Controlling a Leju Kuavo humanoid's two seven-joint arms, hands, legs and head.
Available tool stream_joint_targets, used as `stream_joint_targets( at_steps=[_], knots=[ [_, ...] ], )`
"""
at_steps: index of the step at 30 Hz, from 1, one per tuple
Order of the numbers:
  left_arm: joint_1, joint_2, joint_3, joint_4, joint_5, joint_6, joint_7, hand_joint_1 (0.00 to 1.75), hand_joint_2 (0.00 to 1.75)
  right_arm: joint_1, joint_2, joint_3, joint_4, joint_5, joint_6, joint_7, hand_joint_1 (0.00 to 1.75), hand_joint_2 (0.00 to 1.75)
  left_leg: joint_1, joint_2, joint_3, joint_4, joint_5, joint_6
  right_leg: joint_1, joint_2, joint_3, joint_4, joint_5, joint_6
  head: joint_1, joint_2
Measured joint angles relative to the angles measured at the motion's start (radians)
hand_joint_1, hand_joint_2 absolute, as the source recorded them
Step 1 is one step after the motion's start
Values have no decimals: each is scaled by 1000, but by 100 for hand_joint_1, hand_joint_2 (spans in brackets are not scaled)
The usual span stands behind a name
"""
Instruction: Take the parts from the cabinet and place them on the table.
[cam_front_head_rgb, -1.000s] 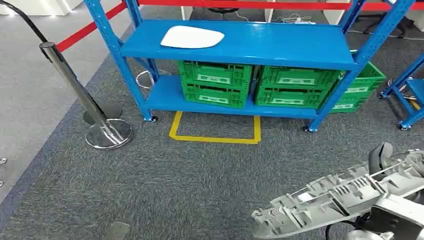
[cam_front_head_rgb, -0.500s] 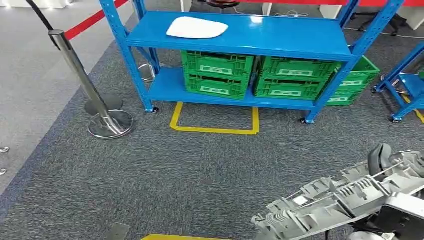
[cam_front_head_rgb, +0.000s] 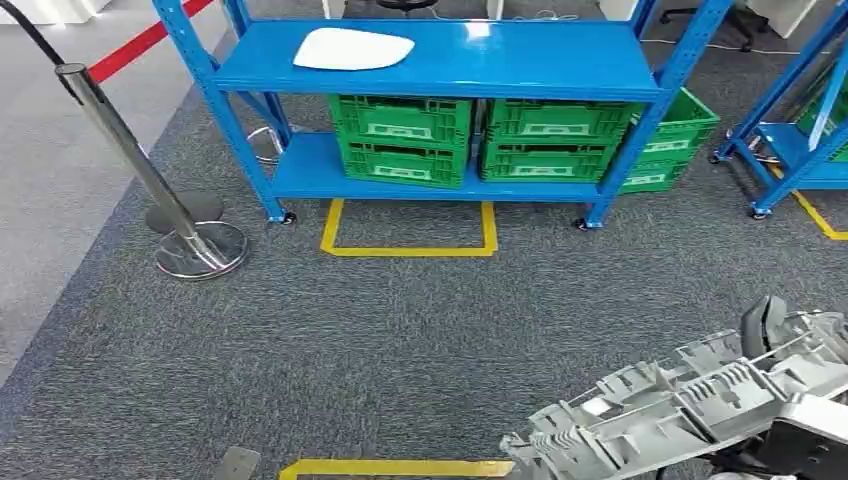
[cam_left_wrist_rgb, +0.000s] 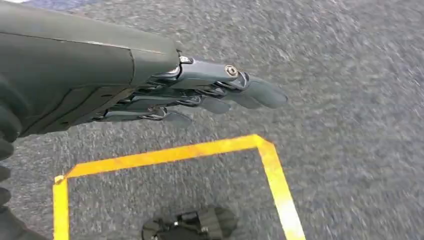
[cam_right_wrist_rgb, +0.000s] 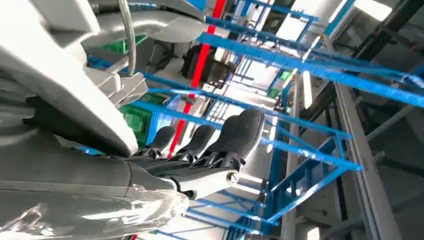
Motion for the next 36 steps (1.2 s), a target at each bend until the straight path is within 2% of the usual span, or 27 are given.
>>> stream_joint_targets(
  at_steps=[1, 2, 4, 5, 7, 8, 9, 10, 11, 13, 15, 16, 17, 19, 20, 21, 22, 23, 24, 25, 26, 30, 31, 32, 33, 35, 36],
  knots=[
    [1, 0, -1, 0, 1, 0, -1, 0, 175, -2, 0, -1, -2, -1, 0, 0, 80, 175, 3, -30, -16, 40, -38, -7, -2, 8, -5, 0, 5, -6, -5, 0],
    [2, 0, -2, 0, 3, 0, -1, 0, 175, 0, 0, -2, -2, -4, 0, 0, 80, 175, 8, -43, -45, 111, -81, -12, -2, 15, -11, 0, 7, -9, -7, 0],
    [6, 0, -2, 1, 8, 2, -1, 0, 175, 7, 0, -6, -2, -18, 0, -2, 80, 175, 16, -46, -107, 261, -149, -20, 0, 31, -19, 2, 11, -10, -6, 0],
    [8, 0, -3, 2, 10, 3, -1, 0, 175, 11, 0, -8, -2, -24, 0, -2, 80, 175, 17, -47, -119, 293, -152, -21, 0, 41, -24, 5, 14, -9, -8, 0],
    [9, 0, -3, 2, 10, 4, -1, 0, 175, 19, 0, -11, -2, -28, 0, -2, 80, 175, 19, -49, -88, 235, -98, -21, -1, 58, -30, 11, 15, -6, -8, 0],
    [8, 2, -3, 2, 11, 5, -1, 0, 175, 20, 0, -14, -2, -34, 0, -2, 80, 175, 19, -56, -44, 149, -48, -17, -1, 69, -31, 14, 16, -5, -8, 0],
    [8, 2, -3, 2, 11, 7, -1, 0, 175, 21, 0, -17, -2, -44, 0, 0, 80, 175, 20, -76, 0, 62, -6, -13, -1, 77, -31, 17, 17, -3, -8, 0],
    [9, 4, -3, 2, 13, 8, -1, 0, 175, 24, 0, -21, -2, -56, 0, 1, 80, 175, 22, -119, 19, 22, -11, -7, 3, 84, -37, 21, 17, 3, -7, 0],
    [10, 3, -3, 2, 13, 11, -2, 0, 175, 26, 0, -24, -2, -68, 0, 6, 80, 175, 25, -117, 26, -4, -17, -7, 5, 95, -47, 29, 19, 8, -5, 0],
    [12, 3, -4, 2, 14, 16, -2, 0, 175, 42, 0, -32, -6, -91, 0, 8, 80, 175, 19, -105, 16, 4, -16, -2, -2, 107, -59, 26, 28, 23, -6, 0],
    [16, -3, -5, 2, 18, 18, -2, 0, 175, 56, 0, -47, -9, -105, 0, 5, 80, 175, 30, -83, 18, -11, -4, 15, -1, 122, -64, 34, 25, 31, -7, 0],
    [16, 2, -5, 2, 19, 20, -2, 0, 175, 63, 4, -60, -12, -118, -1, -1, 80, 175, 29, -75, 17, -12, -2, 20, 2, 90, -83, 62, -2, 37, 0, 0],
    [17, 2, -5, 2, 21, 23, -2, 0, 175, 63, 5, -71, -15, -125, -1, -6, 80, 175, 28, -66, 15, -12, -1, 24, 0, 66, -112, 130, -44, 43, 13, 0],
    [25, 3, -5, 2, 21, 24, -2, 0, 175, 70, 9, -88, -16, -135, -1, -9, 80, 175, 26, -44, 12, -11, 0, 24, -4, 46, -180, 290, -115, 51, 13, 0],
    [28, 4, -5, 2, 21, 25, -2, 0, 175, 73, 11, -95, -16, -136, -1, -11, 80, 175, 26, -33, 11, -10, 0, 24, -5, 44, -200, 337, -129, 53, 15, 0],
    [30, 5, -5, 2, 21, 26, 0, 0, 175, 76, 15, -103, -16, -141, -1, -14, 80, 175, 26, -22, 11, -10, 0, 24, -6, 42, -196, 335, -119, 54, 14, 0],
    [30, 4, -5, 2, 22, 28, 0, 0, 175, 77, 18, -112, -17, -144, -1, -17, 80, 175, 26, -13, 12, -10, -1, 23, -7, 41, -171, 293, -90, 54, 14, 0],
    [29, 4, -5, 2, 22, 29, 0, 0, 175, 78, 22, -120, -19, -145, -1, -19, 80, 175, 26, -5, 14, -10, -1, 23, -7, 34, -123, 207, -46, 51, 14, 0],
    [29, 4, -5, 2, 22, 29, 0, 0, 175, 79, 25, -128, -24, -147, -1, -20, 80, 175, 26, 3, 16, -10, -3, 20, -7, 17, -69, 111, -6, 48, 14, 0],
    [29, 5, -5, 1, 22, 30, 0, 0, 175, 79, 27, -133, -26, -147, -1, -21, 80, 175, 23, 10, 19, -10, -4, 16, -4, -25, -31, 35, -2, 45, 15, 0],
    [31, 5, -5, 0, 23, 32, 0, 0, 175, 76, 29, -137, -27, -149, -1, -23, 80, 175, 14, 17, 17, -4, -7, 8, 4, -26, -19, 19, -6, 37, 16, 0],
    [31, 5, -5, -4, 25, 36, 3, 0, 175, 92, 51, -169, -34, -161, -1, -27, 80, 175, 15, 45, 21, -7, -4, -10, 1, 6, -31, 22, 2, 13, 14, 0],
    [32, 8, -5, -6, 26, 37, 4, 0, 175, 96, 62, -180, -39, -166, -1, -27, 80, 175, 17, 14, 13, 9, -26, -19, -4, 13, -30, 18, 8, 6, 12, 0],
    [33, 8, -5, -8, 29, 39, 4, 0, 175, 96, 68, -193, -42, -169, -1, -27, 80, 175, 20, -20, -7, 60, -65, -23, -6, 19, -32, 18, 10, 0, 6, 0],
    [37, 7, -5, -9, 30, 39, 4, 0, 175, 98, 77, -203, -42, -172, -1, -28, 80, 175, 23, -37, -40, 139, -109, -25, -5, 28, -34, 19, 12, -4, 7, 0],
    [48, 8, -5, -11, 31, 40, 7, 0, 175, 107, 98, -228, -42, -181, -1, -31, 80, 175, 23, -45, -103, 280, -164, -27, -2, 48, -39, 19, 14, -8, 7, 0],
    [53, 8, -4, -13, 31, 42, 10, 0, 175, 113, 109, -244, -42, -182, -1, -32, 80, 175, 23, -46, -111, 296, -159, -26, 0, 59, -40, 19, 15, -8, 7, 0]
  ],
)
